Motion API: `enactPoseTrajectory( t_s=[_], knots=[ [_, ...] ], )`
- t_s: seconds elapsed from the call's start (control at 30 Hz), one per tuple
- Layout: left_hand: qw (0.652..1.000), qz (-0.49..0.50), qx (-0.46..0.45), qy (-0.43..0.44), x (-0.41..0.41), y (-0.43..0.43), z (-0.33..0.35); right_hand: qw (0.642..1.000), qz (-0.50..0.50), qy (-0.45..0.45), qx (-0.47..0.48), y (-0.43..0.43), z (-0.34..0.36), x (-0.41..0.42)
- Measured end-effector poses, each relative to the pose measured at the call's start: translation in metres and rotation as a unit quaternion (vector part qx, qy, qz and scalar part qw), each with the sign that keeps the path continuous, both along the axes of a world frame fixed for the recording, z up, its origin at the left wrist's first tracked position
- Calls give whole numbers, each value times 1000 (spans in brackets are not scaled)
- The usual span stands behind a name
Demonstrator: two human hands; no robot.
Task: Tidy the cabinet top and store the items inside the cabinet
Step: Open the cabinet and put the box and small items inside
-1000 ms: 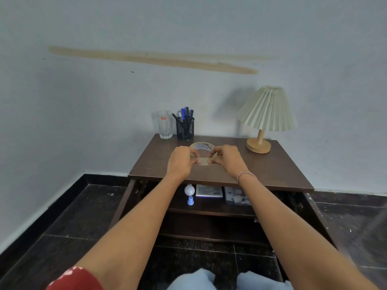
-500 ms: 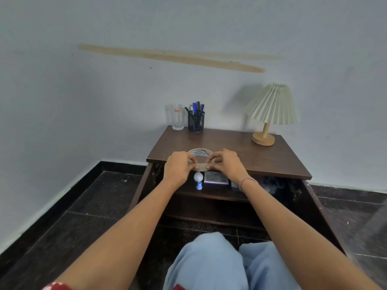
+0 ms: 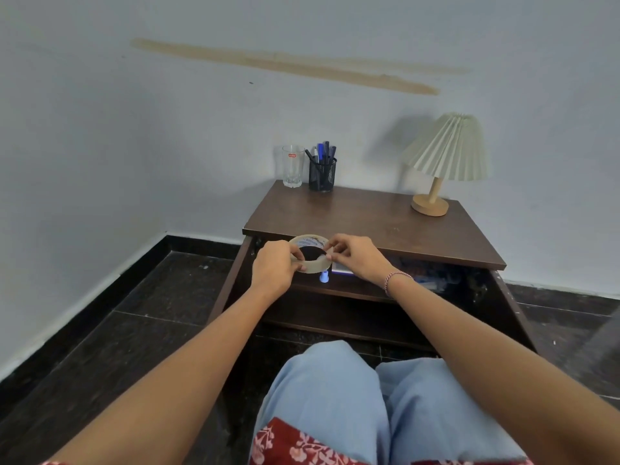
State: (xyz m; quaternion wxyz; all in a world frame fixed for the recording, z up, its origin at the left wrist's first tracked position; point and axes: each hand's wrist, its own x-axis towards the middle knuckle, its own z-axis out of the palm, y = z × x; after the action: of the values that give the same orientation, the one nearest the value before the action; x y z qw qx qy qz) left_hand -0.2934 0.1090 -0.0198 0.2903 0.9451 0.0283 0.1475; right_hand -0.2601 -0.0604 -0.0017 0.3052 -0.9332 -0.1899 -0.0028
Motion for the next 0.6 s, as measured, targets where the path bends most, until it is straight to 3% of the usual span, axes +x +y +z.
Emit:
enactPoseTrajectory(
  t_s=[0.4,0.6],
  knots=[
    [996,46,-24,72,28,4,-71,991,64,115,7,9,-78,18],
    [993,67,-30,91,55,11,-107,994,48,93,38,26,-125,38]
  ],
)
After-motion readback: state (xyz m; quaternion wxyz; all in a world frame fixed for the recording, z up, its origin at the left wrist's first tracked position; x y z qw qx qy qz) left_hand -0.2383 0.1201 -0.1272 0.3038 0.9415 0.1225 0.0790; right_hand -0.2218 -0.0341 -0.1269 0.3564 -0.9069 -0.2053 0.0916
